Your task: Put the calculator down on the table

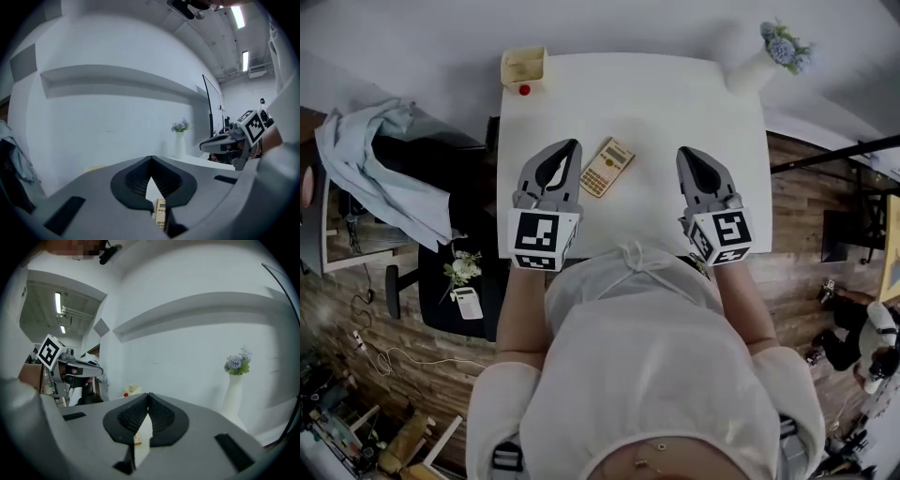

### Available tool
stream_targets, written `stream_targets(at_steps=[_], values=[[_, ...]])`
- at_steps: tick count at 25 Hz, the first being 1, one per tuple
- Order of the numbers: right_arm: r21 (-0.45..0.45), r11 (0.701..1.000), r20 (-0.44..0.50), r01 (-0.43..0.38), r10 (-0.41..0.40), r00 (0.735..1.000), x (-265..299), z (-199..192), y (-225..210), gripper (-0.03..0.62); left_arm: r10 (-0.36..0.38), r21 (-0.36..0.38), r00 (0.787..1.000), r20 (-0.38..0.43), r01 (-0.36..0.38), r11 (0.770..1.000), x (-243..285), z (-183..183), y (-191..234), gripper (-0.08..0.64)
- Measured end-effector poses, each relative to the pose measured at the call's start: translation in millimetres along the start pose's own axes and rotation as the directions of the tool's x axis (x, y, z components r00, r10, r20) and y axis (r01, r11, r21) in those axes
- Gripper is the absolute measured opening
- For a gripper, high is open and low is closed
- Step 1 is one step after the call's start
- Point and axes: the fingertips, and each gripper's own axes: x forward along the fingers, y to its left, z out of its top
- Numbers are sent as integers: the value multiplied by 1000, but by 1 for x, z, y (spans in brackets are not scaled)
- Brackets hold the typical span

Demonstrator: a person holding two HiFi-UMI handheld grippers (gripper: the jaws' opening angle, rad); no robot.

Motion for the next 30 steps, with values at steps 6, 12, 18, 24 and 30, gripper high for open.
stream_targets(at_steps=[6, 12, 18, 24, 30], values=[[-54, 998, 91, -20, 25, 996, -5, 30, 10, 6, 42, -23, 994, 100, -40, 999, -41, 32, 19, 18], [-96, 994, 138, -48, 61, 989, -7, 45, 23, 5, 36, -43, 990, 138, -31, 999, -59, 38, 23, 18], [-97, 994, 139, -53, 66, 988, -6, 46, 24, 5, 36, -36, 992, 124, -31, 999, -57, 35, 23, 18], [-102, 993, 132, -55, 68, 989, -4, 46, 24, 3, 14, -49, 992, 128, -7, 999, -52, 35, 23, 18], [-61, 998, 128, -30, 38, 991, 0, 41, 16, 3, -9, -68, 993, 122, 18, 998, -41, 28, 21, 18]])
